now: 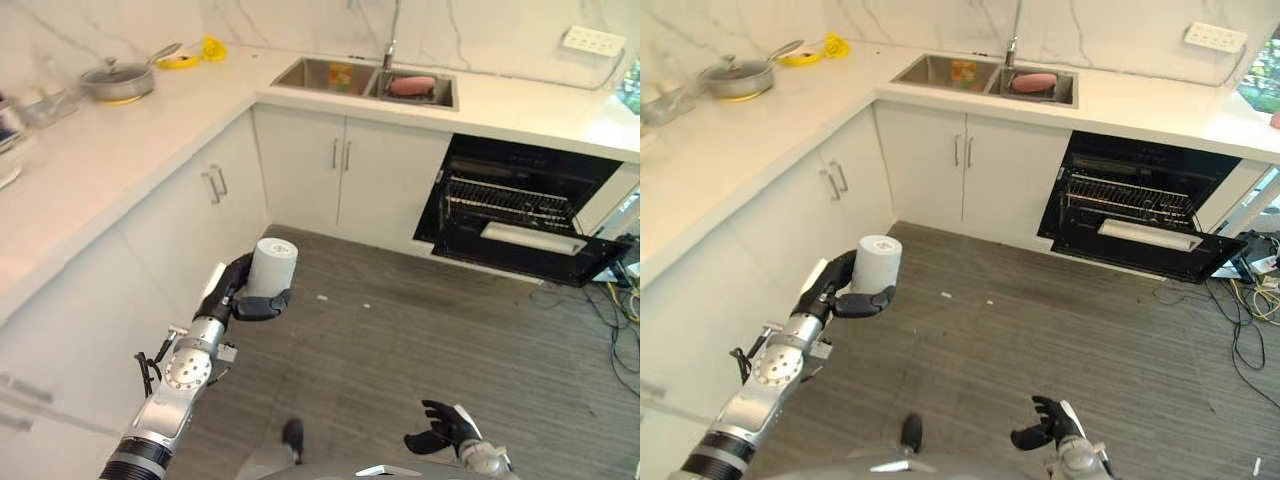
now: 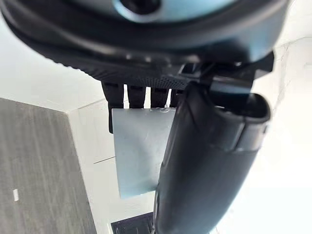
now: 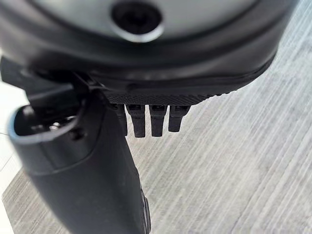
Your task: Place the dishes in the dishwasher.
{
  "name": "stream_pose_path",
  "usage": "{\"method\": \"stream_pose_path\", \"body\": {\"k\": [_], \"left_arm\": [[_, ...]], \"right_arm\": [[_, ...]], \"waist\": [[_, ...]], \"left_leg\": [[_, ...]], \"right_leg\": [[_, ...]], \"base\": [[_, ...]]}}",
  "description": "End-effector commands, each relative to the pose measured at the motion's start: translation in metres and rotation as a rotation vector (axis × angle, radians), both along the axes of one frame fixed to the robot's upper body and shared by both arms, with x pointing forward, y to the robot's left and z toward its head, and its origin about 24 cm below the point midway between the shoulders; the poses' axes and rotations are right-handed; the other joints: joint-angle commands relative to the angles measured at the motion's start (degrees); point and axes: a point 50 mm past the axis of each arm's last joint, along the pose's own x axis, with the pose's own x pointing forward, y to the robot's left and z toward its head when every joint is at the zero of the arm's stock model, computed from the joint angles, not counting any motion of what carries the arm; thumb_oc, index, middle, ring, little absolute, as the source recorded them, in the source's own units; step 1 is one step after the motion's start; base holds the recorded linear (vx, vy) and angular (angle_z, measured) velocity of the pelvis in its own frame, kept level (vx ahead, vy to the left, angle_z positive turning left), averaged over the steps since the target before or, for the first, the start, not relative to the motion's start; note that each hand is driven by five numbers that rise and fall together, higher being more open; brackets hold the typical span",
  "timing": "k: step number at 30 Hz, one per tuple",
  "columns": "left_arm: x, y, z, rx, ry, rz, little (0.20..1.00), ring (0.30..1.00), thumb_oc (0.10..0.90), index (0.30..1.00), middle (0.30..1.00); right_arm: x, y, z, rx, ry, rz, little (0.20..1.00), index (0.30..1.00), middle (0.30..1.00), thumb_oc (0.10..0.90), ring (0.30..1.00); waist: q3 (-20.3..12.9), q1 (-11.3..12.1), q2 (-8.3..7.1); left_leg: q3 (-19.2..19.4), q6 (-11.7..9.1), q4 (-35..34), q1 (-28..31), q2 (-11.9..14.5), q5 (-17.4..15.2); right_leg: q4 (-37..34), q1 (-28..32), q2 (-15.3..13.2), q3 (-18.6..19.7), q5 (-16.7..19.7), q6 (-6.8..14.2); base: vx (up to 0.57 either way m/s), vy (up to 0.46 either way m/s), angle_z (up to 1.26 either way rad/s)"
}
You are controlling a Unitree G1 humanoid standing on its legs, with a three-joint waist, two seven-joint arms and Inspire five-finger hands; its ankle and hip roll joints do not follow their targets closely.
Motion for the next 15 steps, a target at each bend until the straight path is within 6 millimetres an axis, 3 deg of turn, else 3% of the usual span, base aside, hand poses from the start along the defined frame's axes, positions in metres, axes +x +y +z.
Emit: {"method": "stream_pose_path", "body": {"k": [1,2,3,4,5,6,7,8,9,10,11,12,15], "left_arm": [[0.0274,-0.0163,0.0756,-0.018,-0.377,-0.078,0.3,0.3,0.4,0.3,0.3],[0.0284,-0.0169,0.0774,-0.01,-0.382,-0.081,0.3,0.3,0.4,0.3,0.3],[0.0284,-0.0169,0.0774,-0.01,-0.382,-0.081,0.3,0.3,0.4,0.3,0.3],[0.0299,-0.0172,0.0817,-0.002,-0.399,-0.079,0.3,0.3,0.4,0.3,0.3],[0.0307,-0.0173,0.0822,0.006,-0.402,-0.072,0.3,0.3,0.4,0.3,0.3],[0.031,-0.0178,0.0806,0.001,-0.393,-0.072,0.3,0.3,0.4,0.3,0.3],[0.031,-0.0178,0.0806,0.001,-0.393,-0.072,0.3,0.3,0.4,0.3,0.3],[0.0308,-0.0185,0.0784,-0.001,-0.387,-0.071,0.3,0.3,0.4,0.3,0.3],[0.0301,-0.0175,0.0792,0.003,-0.395,-0.062,0.3,0.3,0.4,0.3,0.3],[0.0295,-0.0173,0.0791,0.006,-0.396,-0.063,0.3,0.3,0.4,0.3,0.3],[0.0295,-0.0173,0.0791,0.006,-0.396,-0.063,0.3,0.3,0.4,0.3,0.3],[0.0282,-0.0181,0.0782,0.009,-0.395,-0.07,0.3,0.3,0.4,0.3,0.3],[0.0292,-0.0196,0.0761,0.008,-0.388,-0.07,0.3,0.3,0.4,0.3,0.3]], "right_arm": [[0.0532,0.0048,0.0197,-0.007,-0.171,0.083,0.9,0.9,0.9,0.8,0.9],[0.054,0.0071,0.0195,-0.001,-0.17,0.084,0.9,0.9,0.9,0.8,0.9],[0.054,0.0071,0.0195,-0.001,-0.17,0.084,0.9,0.9,0.9,0.8,0.9],[0.0573,0.0096,0.0199,-0.001,-0.175,0.086,0.9,0.9,0.9,0.8,0.9],[0.0571,0.0114,0.0188,0.001,-0.17,0.079,0.9,0.9,0.9,0.8,0.9],[0.0566,0.0127,0.0181,0.005,-0.166,0.08,0.9,0.9,0.9,0.8,0.9],[0.0566,0.0127,0.0181,0.005,-0.166,0.08,0.9,0.9,0.9,0.8,0.9],[0.0566,0.0128,0.0184,0.005,-0.168,0.087,0.9,0.9,0.9,0.8,0.9],[0.0592,0.0105,0.0202,-0.006,-0.177,0.096,0.9,0.9,0.9,0.8,0.9],[0.0604,0.0097,0.0211,-0.012,-0.181,0.104,0.9,0.9,0.9,0.8,0.9],[0.0604,0.0097,0.0211,-0.012,-0.181,0.104,0.9,0.9,0.9,0.8,0.9],[0.0609,0.0091,0.0213,-0.023,-0.178,0.127,0.9,0.9,0.9,0.8,0.9],[0.0546,0.0069,0.0184,-0.03,-0.157,0.116,0.9,0.9,0.9,0.8,0.9]], "waist": [[0.64,0.75,1.79],[0.97,0.53,2.1],[0.97,0.53,2.1],[1.82,0.14,3.41],[2.01,0.17,4.11],[1.68,-0.42,4.42],[1.68,-0.42,4.42],[1.65,-1.25,4.27],[1.53,-1.07,3.58],[1.58,-0.67,3.56],[1.58,-0.67,3.56],[1.54,-0.51,3.81],[1.07,-0.85,3.09]], "left_leg": [[-0.97,-9.03,2.52,-0.63,6.92,-1.37],[-0.65,-8.01,2.95,0.27,6.49,-2.39],[-0.65,-8.01,2.95,0.27,6.49,-2.39],[0.04,-6.46,2.87,2.83,6.34,-3.86],[0.79,-5.82,2.49,4.43,6.39,-4.68],[1.09,-5.59,1.08,7.1,5.52,-4.94],[1.09,-5.59,1.08,7.1,5.52,-4.94],[0.8,-5.68,0.41,8.3,4.8,-4.66],[1.64,-6.08,-0.65,9.65,3.91,-5.12],[2.5,-6.42,-1.63,10.62,4.2,-5.37],[2.5,-6.42,-1.63,10.62,4.2,-5.37],[3.36,-6.97,-3.1,12.11,4.59,-5.56],[2.76,-7.43,-2.47,12.42,4.02,-5.27]], "right_leg": [[-18.12,-7.22,0.81,1.04,1.14,1.62],[-13.07,-9.24,0.55,1.25,4.21,2.11],[-13.07,-9.24,0.55,1.25,4.21,2.11],[-5.58,-13.84,1.13,-0.7,6.4,2.68],[-3.47,-16.27,0.46,-3.28,5.6,2.62],[-6.72,-19.08,1.48,-6.1,2.28,1.43],[-6.72,-19.08,1.48,-6.1,2.28,1.43],[-10.16,-19.47,3.23,-6.72,-0.21,0.72],[-18.49,-20.59,2.89,-10.3,-2.04,0.79],[-22.54,-20.47,1.72,-14.67,-2.58,0.24],[-22.54,-20.47,1.72,-14.67,-2.58,0.24],[-25.29,-21.17,1.15,-19.07,-2.46,-0.19],[-30.87,-17.95,2.61,-16.38,-2.77,-0.81]], "base": [[0.21,0.216,-0.23],[0.1,0.112,-0.09],[0.25,0.305,-0.13],[0.24,0.303,-0.2],[0.42,0.466,-0.47],[0.28,0.273,-0.43],[0.31,0.211,-0.53],[0.26,0.108,-0.42],[0.31,0.127,-0.27],[0.19,0.08,-0.01],[0.14,0.047,0.19],[0.1,0.027,0.04],[0.17,-0.033,-0.14]]}}
